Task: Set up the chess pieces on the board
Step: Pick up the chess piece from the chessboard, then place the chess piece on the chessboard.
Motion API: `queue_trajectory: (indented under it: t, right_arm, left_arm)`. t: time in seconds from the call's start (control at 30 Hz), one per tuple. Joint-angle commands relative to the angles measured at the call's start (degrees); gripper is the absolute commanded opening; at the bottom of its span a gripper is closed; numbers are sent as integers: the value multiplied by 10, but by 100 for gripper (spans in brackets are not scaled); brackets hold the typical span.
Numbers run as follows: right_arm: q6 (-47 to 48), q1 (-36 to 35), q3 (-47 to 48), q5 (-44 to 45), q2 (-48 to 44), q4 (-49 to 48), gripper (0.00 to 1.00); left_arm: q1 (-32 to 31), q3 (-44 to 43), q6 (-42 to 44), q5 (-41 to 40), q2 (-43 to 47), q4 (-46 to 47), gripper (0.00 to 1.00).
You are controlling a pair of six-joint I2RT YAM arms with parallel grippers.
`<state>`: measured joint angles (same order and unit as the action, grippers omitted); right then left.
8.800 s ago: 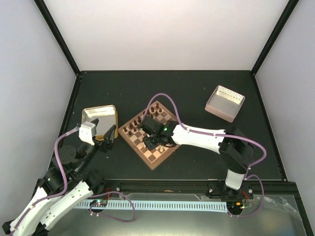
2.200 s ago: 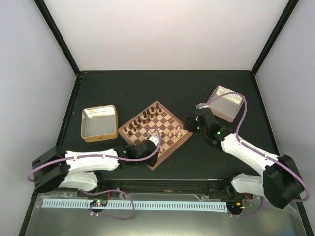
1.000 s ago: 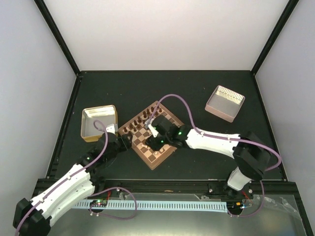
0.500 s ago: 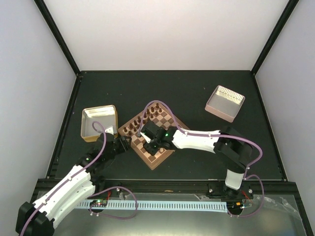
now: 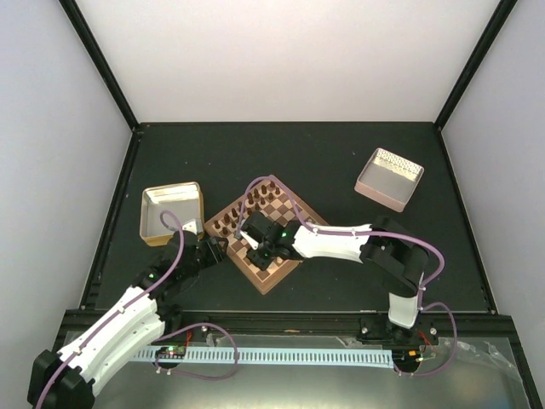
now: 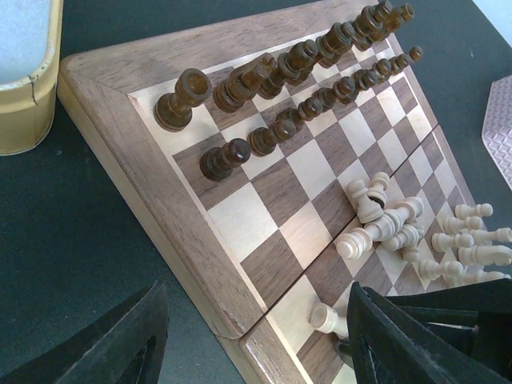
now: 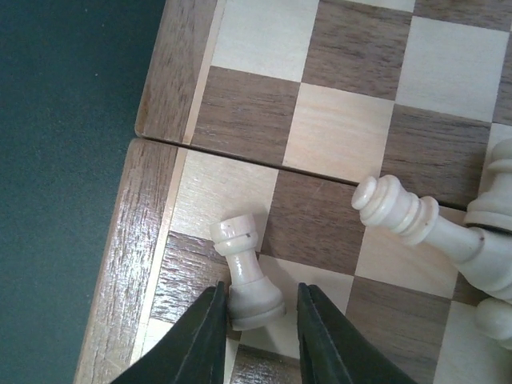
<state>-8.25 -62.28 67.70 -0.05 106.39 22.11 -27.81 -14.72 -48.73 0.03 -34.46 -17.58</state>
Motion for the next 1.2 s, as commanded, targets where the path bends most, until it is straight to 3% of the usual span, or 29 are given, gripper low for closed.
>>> queue_trajectory:
  t: [0.0, 0.27, 0.67, 0.83, 1.03, 1.17]
  right_arm:
    - [11, -3, 7, 12, 13, -15, 25]
    - [-1, -3, -14, 29, -3, -43, 11]
    - [-4, -2, -138, -3, -140, -221, 8]
    - [-9, -2, -181, -36, -177, -273, 8]
    - [-17, -1, -217, -56, -219, -320, 8]
    - [-22, -1, -216, -57, -224, -317, 8]
  left_arm:
    - [6, -1, -7, 8, 10, 0, 63]
    - [7, 2, -11, 26, 15, 15, 65]
    - [11, 22, -24, 186, -10, 154, 69]
    - [13, 27, -34, 238, -13, 217, 64]
    - [14, 46, -46, 278, -4, 274, 49]
    - [14, 46, -40, 279, -1, 269, 42]
